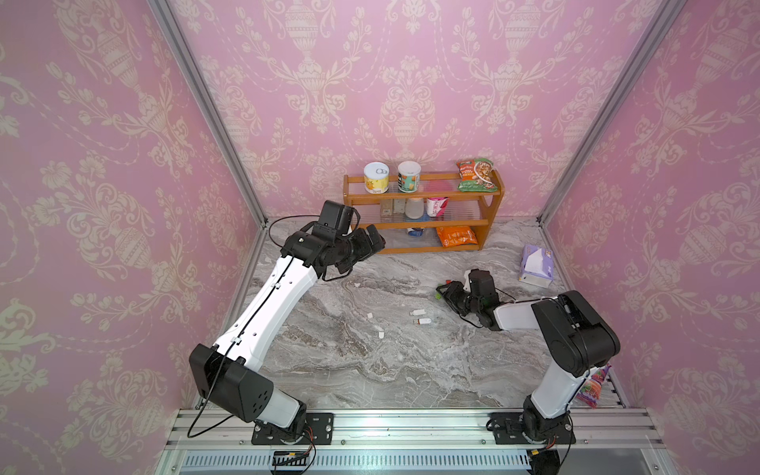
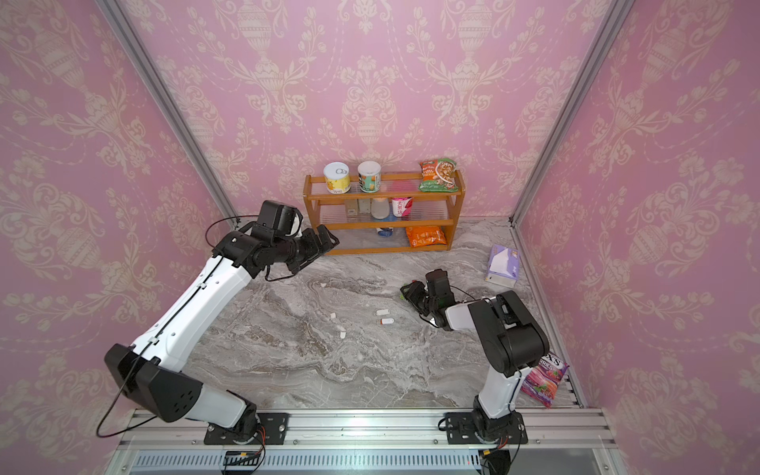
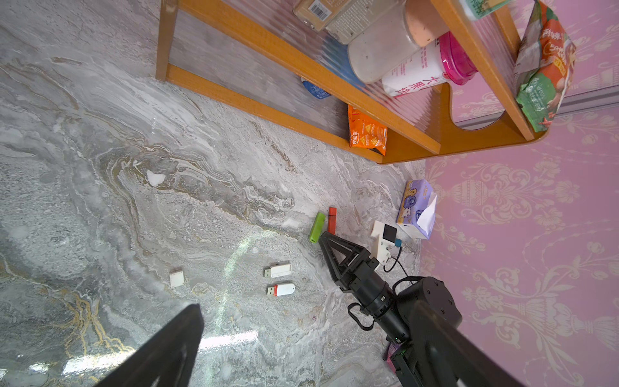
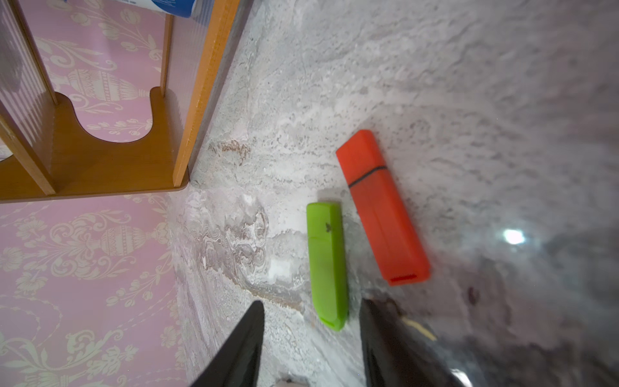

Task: Close the usb drive cover
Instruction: Place the USB drive at the center of the board, then pick up the cover from the center of the board.

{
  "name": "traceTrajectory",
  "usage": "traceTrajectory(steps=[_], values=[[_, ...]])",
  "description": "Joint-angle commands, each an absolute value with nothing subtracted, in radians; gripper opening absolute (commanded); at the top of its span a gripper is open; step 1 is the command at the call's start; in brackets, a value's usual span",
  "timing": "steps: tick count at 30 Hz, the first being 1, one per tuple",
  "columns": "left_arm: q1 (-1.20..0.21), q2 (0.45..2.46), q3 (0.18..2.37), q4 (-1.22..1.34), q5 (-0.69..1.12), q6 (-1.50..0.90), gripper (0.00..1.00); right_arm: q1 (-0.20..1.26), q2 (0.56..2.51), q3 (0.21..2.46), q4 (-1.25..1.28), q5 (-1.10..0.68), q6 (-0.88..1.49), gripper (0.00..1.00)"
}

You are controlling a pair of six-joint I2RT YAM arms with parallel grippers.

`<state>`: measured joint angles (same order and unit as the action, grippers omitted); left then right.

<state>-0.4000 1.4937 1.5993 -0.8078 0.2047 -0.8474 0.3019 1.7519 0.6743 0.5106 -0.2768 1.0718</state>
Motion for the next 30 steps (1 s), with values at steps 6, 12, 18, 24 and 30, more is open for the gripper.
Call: traceTrajectory(steps=[6,12,18,24,30], values=[[-0.391,1.467,1.571,-0.785,0.234,-0.848,0.99,0.371,1.518,0.707,0.208,-0.187,0.893,0.49],[-0.391,1.485,1.556,-0.857,0.163,-0.817,0.97,0.453,1.487,0.88,-0.055,-0.263,0.512,0.48],[-0.391,1.475,1.478,-0.903,0.024,-0.805,0.94,0.49,1.514,0.991,-0.241,-0.285,0.296,0.48],[-0.39,1.477,1.37,-0.919,-0.013,-0.918,0.89,0.536,1.542,1.058,-0.31,-0.249,0.217,0.48],[-0.368,1.502,1.288,-0.893,0.086,-1.019,0.87,0.61,1.619,1.126,-0.328,-0.309,0.121,0.48]])
